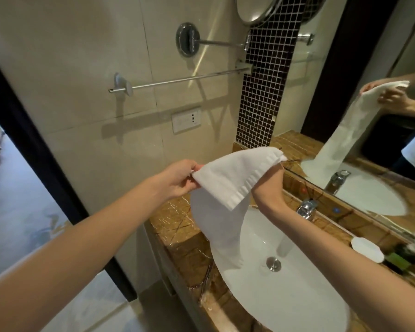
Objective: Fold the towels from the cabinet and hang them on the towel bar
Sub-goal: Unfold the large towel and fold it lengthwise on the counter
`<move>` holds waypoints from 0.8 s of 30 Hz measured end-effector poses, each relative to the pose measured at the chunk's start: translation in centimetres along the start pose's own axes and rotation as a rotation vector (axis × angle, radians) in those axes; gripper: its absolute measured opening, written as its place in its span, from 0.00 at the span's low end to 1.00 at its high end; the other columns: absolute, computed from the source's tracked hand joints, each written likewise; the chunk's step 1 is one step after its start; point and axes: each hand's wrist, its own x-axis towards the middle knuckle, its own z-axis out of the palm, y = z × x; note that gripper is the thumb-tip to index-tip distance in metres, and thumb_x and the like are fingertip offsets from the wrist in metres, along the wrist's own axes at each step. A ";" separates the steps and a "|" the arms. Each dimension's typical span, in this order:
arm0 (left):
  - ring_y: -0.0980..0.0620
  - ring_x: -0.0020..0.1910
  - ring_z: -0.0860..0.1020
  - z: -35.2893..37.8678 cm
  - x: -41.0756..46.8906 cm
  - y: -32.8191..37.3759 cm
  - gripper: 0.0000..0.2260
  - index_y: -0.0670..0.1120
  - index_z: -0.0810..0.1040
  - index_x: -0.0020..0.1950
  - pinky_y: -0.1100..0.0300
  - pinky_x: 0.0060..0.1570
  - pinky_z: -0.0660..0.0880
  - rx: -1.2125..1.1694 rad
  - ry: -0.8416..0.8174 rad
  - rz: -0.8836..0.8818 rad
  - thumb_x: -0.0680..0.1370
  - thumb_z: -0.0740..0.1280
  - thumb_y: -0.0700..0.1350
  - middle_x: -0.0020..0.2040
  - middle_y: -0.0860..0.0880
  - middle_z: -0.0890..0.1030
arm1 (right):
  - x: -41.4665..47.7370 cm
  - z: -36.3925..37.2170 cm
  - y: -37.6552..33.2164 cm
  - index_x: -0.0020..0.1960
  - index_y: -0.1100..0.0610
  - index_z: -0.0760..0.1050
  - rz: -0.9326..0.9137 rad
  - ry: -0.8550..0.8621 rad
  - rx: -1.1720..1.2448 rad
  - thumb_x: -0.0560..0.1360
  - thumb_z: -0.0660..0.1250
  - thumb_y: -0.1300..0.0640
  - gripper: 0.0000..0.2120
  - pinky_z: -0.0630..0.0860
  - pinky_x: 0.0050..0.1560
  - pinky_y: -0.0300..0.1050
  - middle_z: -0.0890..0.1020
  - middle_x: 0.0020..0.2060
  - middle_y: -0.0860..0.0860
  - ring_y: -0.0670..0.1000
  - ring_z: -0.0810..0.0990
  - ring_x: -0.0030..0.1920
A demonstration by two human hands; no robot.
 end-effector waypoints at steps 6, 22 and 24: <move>0.48 0.52 0.75 0.6 -0.8 -0.5 0.10 0.48 0.76 0.54 0.53 0.51 0.74 0.671 0.218 0.457 0.77 0.62 0.51 0.54 0.47 0.74 | 2.5 0.4 0.0 0.48 0.52 0.72 0.160 -0.003 -0.021 0.70 0.68 0.68 0.14 0.78 0.43 0.44 0.78 0.45 0.49 0.46 0.78 0.46; 0.50 0.34 0.75 1.9 -0.1 -0.7 0.04 0.48 0.82 0.41 0.57 0.33 0.69 0.944 0.348 1.050 0.75 0.69 0.44 0.33 0.51 0.79 | 4.8 -1.2 -2.2 0.47 0.53 0.79 0.110 -0.114 -0.020 0.74 0.69 0.43 0.13 0.81 0.45 0.60 0.83 0.43 0.51 0.54 0.82 0.44; 0.52 0.36 0.78 1.9 -0.2 0.1 0.03 0.48 0.84 0.44 0.58 0.36 0.73 0.833 0.308 1.058 0.74 0.71 0.44 0.36 0.52 0.83 | 4.9 -1.8 -2.2 0.46 0.51 0.79 0.117 -0.138 -0.012 0.74 0.69 0.44 0.10 0.82 0.43 0.57 0.83 0.42 0.50 0.52 0.83 0.43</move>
